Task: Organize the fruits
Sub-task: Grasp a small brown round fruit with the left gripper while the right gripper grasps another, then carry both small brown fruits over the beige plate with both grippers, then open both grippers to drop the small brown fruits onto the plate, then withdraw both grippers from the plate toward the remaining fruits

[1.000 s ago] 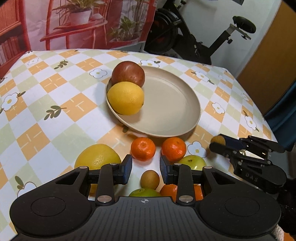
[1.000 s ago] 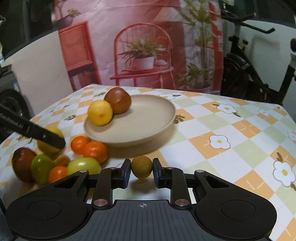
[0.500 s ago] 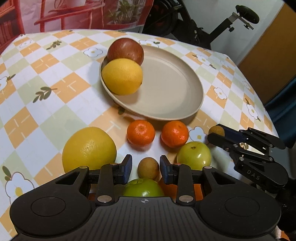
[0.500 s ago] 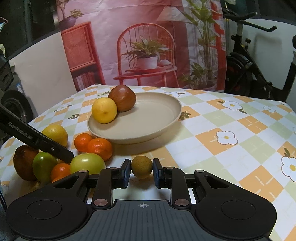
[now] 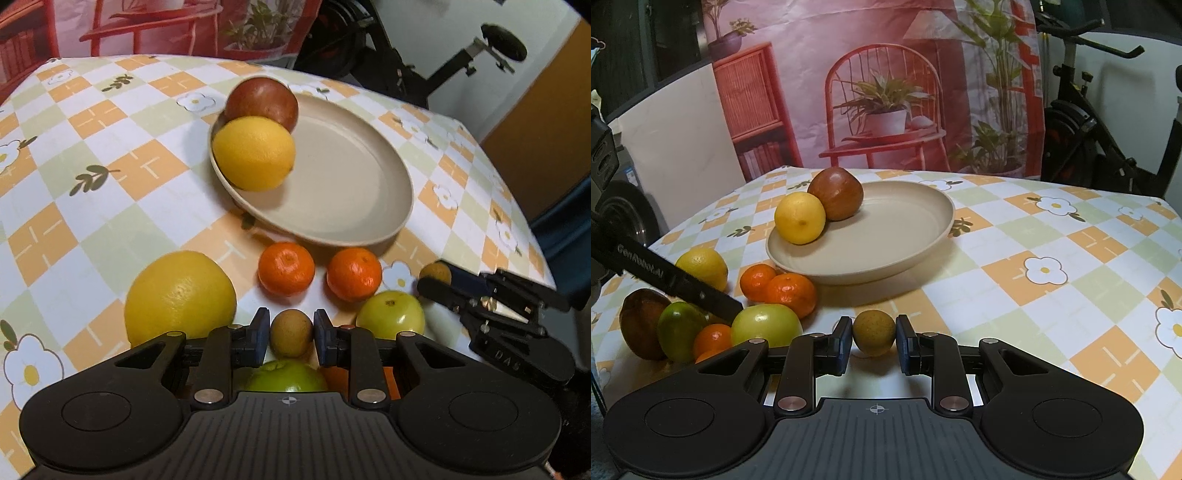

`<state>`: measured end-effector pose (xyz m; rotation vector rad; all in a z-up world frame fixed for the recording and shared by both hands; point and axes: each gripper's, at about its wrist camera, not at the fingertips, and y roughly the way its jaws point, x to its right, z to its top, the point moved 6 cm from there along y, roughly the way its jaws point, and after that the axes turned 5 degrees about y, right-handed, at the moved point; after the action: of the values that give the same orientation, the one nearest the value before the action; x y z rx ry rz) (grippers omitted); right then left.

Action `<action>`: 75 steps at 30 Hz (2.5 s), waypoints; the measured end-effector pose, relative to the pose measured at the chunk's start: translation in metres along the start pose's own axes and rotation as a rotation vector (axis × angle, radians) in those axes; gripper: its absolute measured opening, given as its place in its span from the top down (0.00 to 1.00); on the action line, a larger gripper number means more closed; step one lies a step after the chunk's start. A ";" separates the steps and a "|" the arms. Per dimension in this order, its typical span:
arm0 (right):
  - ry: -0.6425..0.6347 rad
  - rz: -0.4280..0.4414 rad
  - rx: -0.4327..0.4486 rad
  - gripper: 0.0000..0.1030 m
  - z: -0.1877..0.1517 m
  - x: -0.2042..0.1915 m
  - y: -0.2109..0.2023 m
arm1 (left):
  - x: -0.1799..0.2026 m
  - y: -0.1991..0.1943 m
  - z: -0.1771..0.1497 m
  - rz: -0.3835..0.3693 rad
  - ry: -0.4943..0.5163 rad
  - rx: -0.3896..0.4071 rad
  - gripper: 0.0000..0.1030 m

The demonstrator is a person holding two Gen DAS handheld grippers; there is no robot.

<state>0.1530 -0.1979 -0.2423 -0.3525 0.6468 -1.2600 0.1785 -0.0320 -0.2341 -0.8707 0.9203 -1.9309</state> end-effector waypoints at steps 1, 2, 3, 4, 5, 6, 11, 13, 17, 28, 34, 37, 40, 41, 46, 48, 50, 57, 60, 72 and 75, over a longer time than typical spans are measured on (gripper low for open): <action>0.003 0.001 0.000 0.78 0.000 0.000 0.000 | 0.000 -0.003 0.002 0.000 0.000 0.011 0.74; 0.005 0.004 0.000 0.78 0.001 0.000 -0.001 | 0.000 -0.006 0.005 0.001 0.003 0.024 0.74; 0.007 0.009 -0.002 0.78 0.002 0.000 -0.001 | 0.001 -0.009 0.008 0.004 0.008 0.035 0.74; 0.018 0.020 0.001 0.78 0.004 0.000 -0.003 | 0.002 -0.012 0.011 0.004 0.015 0.047 0.74; 0.032 0.029 0.007 0.78 0.008 0.000 -0.005 | 0.003 -0.014 0.015 0.001 0.023 0.062 0.74; 0.040 0.030 0.013 0.78 0.011 0.001 -0.007 | 0.005 -0.017 0.020 -0.002 0.028 0.078 0.74; 0.037 0.029 0.029 0.78 0.033 0.000 -0.010 | 0.006 -0.018 0.043 -0.006 0.038 0.132 0.74; 0.031 0.032 0.032 0.78 0.044 -0.002 -0.006 | 0.005 -0.013 0.052 0.004 0.038 0.134 0.74; -0.026 0.039 0.003 0.78 0.057 -0.013 0.013 | 0.004 0.004 0.065 0.013 0.036 0.132 0.74; -0.080 0.062 -0.073 0.78 0.058 -0.029 0.053 | -0.004 0.028 0.068 0.016 0.041 0.091 0.74; -0.071 0.072 -0.096 0.78 0.055 -0.027 0.060 | -0.007 0.030 0.067 0.022 0.036 0.085 0.74; -0.070 0.074 -0.105 0.77 0.054 -0.027 0.062 | -0.008 0.029 0.067 0.021 0.026 0.085 0.74; -0.066 0.067 -0.096 0.73 0.055 -0.026 0.059 | -0.007 0.026 0.067 0.033 0.031 0.090 0.74; -0.065 0.067 -0.094 0.72 0.055 -0.026 0.057 | -0.007 0.025 0.067 0.036 0.032 0.092 0.73; -0.047 0.063 -0.072 0.72 0.057 -0.026 0.043 | -0.004 0.007 0.065 0.055 0.051 0.120 0.73; -0.041 0.061 -0.061 0.72 0.058 -0.027 0.036 | -0.003 -0.003 0.063 0.061 0.060 0.139 0.73; -0.026 0.059 -0.048 0.72 0.058 -0.026 0.028 | -0.003 -0.013 0.062 0.069 0.065 0.158 0.73; 0.035 0.061 -0.019 0.72 0.049 -0.029 0.005 | -0.007 -0.050 0.048 0.114 0.066 0.224 0.73; 0.039 0.066 -0.018 0.72 0.044 -0.035 -0.003 | -0.009 -0.063 0.041 0.142 0.076 0.246 0.73; 0.014 0.074 -0.040 0.71 0.030 -0.056 -0.011 | -0.025 -0.083 0.017 0.166 0.045 0.267 0.73; 0.017 0.067 -0.042 0.71 0.028 -0.055 -0.011 | -0.029 -0.085 0.016 0.165 0.032 0.270 0.73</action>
<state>0.1534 -0.1513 -0.2003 -0.3518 0.6954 -1.1878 0.1726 0.0231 -0.1622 -0.5894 0.7055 -1.8754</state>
